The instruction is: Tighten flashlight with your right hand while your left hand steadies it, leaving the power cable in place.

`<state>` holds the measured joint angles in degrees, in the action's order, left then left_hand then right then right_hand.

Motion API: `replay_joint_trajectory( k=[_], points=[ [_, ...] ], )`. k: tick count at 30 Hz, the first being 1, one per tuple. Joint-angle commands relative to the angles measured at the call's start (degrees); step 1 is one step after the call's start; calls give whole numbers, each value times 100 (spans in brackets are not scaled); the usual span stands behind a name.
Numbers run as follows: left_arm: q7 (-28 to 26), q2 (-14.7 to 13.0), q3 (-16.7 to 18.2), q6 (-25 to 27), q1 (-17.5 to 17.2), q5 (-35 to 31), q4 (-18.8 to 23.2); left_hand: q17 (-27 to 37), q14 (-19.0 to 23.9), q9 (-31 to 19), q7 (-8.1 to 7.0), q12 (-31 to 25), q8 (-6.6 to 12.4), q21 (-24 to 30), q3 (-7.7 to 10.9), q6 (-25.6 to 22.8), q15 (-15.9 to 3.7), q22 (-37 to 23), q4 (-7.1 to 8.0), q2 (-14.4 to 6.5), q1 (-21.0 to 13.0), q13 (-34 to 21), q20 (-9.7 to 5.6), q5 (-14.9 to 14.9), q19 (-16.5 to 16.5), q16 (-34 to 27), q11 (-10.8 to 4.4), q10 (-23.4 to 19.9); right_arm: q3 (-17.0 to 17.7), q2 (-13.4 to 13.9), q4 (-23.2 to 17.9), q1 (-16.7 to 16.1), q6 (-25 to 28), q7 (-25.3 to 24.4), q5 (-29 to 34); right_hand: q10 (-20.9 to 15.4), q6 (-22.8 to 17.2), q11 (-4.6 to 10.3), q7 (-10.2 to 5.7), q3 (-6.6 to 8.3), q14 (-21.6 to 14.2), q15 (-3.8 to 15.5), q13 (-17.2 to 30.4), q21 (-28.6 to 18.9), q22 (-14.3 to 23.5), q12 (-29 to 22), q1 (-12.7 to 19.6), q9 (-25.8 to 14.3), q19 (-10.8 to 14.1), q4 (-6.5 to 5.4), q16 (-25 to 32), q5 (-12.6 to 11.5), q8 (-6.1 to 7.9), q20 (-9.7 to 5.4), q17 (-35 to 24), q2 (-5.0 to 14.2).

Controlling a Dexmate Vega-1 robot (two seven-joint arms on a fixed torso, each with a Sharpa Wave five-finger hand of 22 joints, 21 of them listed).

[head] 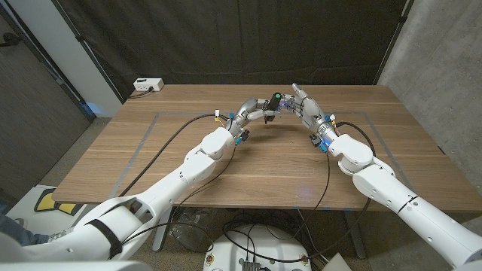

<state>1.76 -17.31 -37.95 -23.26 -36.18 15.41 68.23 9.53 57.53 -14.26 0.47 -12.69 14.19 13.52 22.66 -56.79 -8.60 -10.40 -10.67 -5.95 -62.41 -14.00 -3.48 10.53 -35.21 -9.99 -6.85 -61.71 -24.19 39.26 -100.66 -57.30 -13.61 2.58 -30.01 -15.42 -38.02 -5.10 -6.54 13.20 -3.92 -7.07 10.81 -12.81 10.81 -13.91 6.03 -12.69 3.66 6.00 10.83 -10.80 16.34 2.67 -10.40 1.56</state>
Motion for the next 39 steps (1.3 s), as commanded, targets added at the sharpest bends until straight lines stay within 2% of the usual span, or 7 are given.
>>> replay_joint_trajectory(
  k=[1, 16, 17, 20, 26, 31, 39],
  points=[
    [30, 45, 71, -6, -41, 199, -55, 12, 121, -20, 217, -24, 41, -6, 493, -200, -254, -4, 435, -106, -56, -16, -390, 19, -54, -48, -351, -415, 42, 15, -51, -74, -4, -68, -2, 3, -68, 17, -27, -9, -38, -29, 16, -14, 6, -14, 17, -107, 51, 4, -5, -12, 30, 19, -18, 37],
    [31, 77, 85, -16, -50, 253, -87, 11, 126, -62, 211, -27, 57, -11, 508, -191, -252, -6, 434, -98, -53, -52, -379, 19, -68, -43, -365, -400, 58, 12, -44, -121, 7, -76, -55, -9, -5, 15, -24, -11, -61, -33, 16, -14, 7, -14, 25, -80, 69, 9, -1, -11, -23, 37, -18, 39],
    [42, 78, 79, -22, -43, 249, -97, 11, 124, -66, 210, -34, 58, -12, 509, -187, -254, -6, 434, -98, -52, -56, -377, 19, -68, -42, -354, -413, 60, 6, -34, -124, -4, -62, -75, -9, 72, 12, -15, -16, -58, -31, 16, -13, 7, -12, 24, -70, 72, 10, -4, -10, -64, 40, -18, 34],
    [46, 75, 70, -25, -37, 234, -100, 12, 137, -70, 209, -37, 61, -10, 512, -192, -239, -7, 436, -99, -50, -62, -367, 19, -77, -47, -359, -418, 68, -5, -31, -136, -2, -68, -105, 61, 604, -13, 205, -38, -63, -28, 16, -3, 7, 28, 31, -19, 87, 23, -12, -3, -328, 51, -21, 3],
    [-10, 20, 85, -17, -101, 203, 17, 12, 141, -73, 215, -37, 66, -9, 517, -205, -243, -7, 438, -96, -46, -73, -362, 18, -86, -47, -374, -416, 64, -45, 3, -120, 30, -117, -114, 163, 1120, -21, 342, -59, -55, -84, 19, 3, 7, 75, 39, 10, 108, 34, -19, 1, -533, 74, -22, -23],
    [-24, -54, 66, 17, -157, 144, 160, 12, 137, -69, 212, -34, 62, -8, 519, -205, -251, -8, 438, -92, -43, -74, -348, 16, -95, -43, -360, -416, -3, -84, 88, -22, 27, -18, -107, 213, 1352, -42, 451, -69, -30, -104, 20, 6, 8, 96, 44, 20, 118, 40, -27, 2, -593, 73, -23, -34],
    [249, -75, -94, 30, -106, 84, 173, 12, 136, -75, 216, -33, 60, -7, 525, -197, -255, -9, 440, -92, -39, -79, -348, 16, -104, -42, -353, -419, -104, -151, 197, 146, 41, 102, -77, 288, 1393, -34, 379, -71, 36, -107, 21, 20, 8, 125, 53, 30, 93, 45, -47, 1, -579, 82, -23, -36]
  ],
)
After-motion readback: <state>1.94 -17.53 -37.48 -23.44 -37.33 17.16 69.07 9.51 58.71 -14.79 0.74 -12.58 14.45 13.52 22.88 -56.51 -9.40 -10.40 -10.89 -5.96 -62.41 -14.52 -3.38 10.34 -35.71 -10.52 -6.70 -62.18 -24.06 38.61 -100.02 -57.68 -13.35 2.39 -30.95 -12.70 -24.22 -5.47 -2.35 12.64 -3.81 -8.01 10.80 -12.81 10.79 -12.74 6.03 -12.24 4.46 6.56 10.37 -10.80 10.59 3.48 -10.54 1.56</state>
